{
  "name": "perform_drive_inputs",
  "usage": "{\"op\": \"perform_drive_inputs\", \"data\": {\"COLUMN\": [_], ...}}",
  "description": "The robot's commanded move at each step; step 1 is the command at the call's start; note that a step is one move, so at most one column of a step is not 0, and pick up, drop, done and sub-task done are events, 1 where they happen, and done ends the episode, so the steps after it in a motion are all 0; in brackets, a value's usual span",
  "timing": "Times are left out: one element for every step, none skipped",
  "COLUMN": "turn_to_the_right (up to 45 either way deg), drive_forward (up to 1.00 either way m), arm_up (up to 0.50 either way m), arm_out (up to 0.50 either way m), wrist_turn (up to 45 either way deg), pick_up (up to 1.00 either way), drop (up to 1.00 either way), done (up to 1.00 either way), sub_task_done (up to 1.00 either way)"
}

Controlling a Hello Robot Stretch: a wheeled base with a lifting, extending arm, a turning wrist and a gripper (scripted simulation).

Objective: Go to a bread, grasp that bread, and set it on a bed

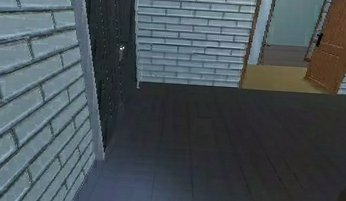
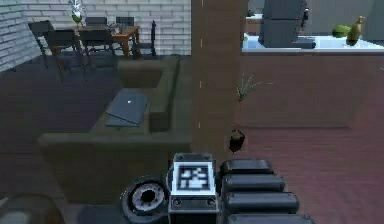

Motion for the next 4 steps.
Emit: {"op": "perform_drive_inputs", "data": {"turn_to_the_right": [27.0,0.0,0.0,0.0], "drive_forward": [0.0,1.0,1.0,1.0], "arm_up": [0.0,0.0,0.0,0.0], "arm_out": [0.0,0.0,0.0,0.0], "wrist_turn": [0.0,0.0,0.0,0.0], "pick_up": [0.0,0.0,0.0,0.0], "drop": [0.0,0.0,0.0,0.0], "done": [0.0,0.0,0.0,0.0], "sub_task_done": [0.0,0.0,0.0,0.0]}}
